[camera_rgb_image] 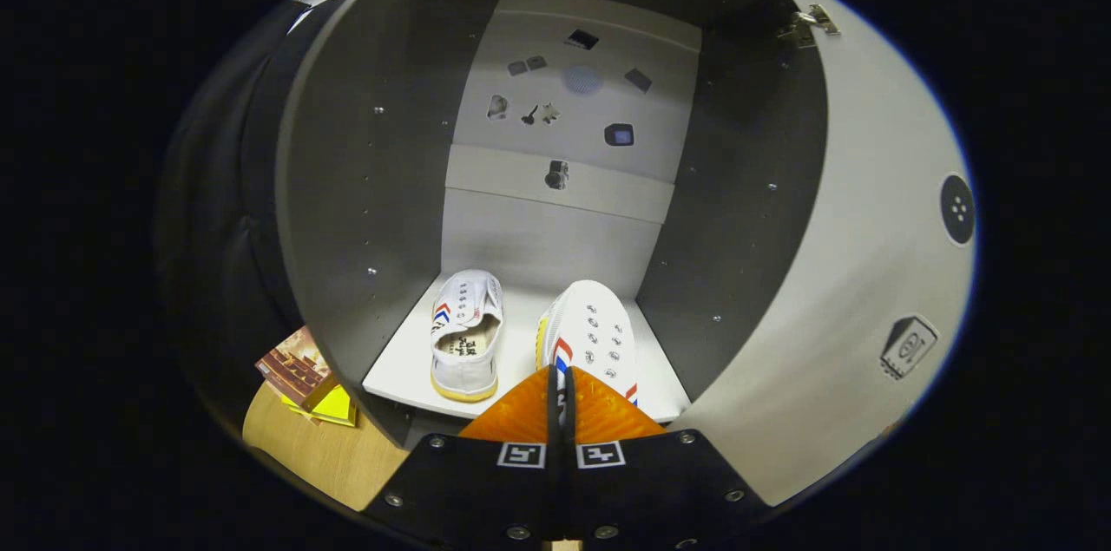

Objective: Open the shoe cabinet door, grab the shoes and put them into the shoe cabinet, then close the shoe cabinet door.

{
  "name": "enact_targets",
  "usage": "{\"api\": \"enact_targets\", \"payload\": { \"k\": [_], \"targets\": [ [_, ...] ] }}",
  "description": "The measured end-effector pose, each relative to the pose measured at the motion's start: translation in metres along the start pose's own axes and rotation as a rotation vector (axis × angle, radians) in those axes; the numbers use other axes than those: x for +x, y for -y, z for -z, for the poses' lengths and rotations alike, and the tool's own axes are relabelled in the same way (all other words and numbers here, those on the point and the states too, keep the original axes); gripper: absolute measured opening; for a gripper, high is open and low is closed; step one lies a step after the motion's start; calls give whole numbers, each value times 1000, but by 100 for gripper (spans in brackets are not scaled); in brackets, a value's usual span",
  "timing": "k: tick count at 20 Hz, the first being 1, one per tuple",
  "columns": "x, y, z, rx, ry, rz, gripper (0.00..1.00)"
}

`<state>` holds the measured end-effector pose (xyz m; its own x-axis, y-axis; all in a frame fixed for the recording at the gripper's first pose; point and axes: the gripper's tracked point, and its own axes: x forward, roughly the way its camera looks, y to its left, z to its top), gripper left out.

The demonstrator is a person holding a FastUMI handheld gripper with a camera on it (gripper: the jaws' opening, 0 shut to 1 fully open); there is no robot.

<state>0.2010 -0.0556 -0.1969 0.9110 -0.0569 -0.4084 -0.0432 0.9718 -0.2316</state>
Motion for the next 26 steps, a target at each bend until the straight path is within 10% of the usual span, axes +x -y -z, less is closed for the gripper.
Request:
{"api": "enact_targets", "payload": {
  "k": [16, 26],
  "targets": [
    [161, -18, 11, 58, -63, -92, 5],
    [42, 10, -50, 163, 59, -26, 92]
  ]
}}
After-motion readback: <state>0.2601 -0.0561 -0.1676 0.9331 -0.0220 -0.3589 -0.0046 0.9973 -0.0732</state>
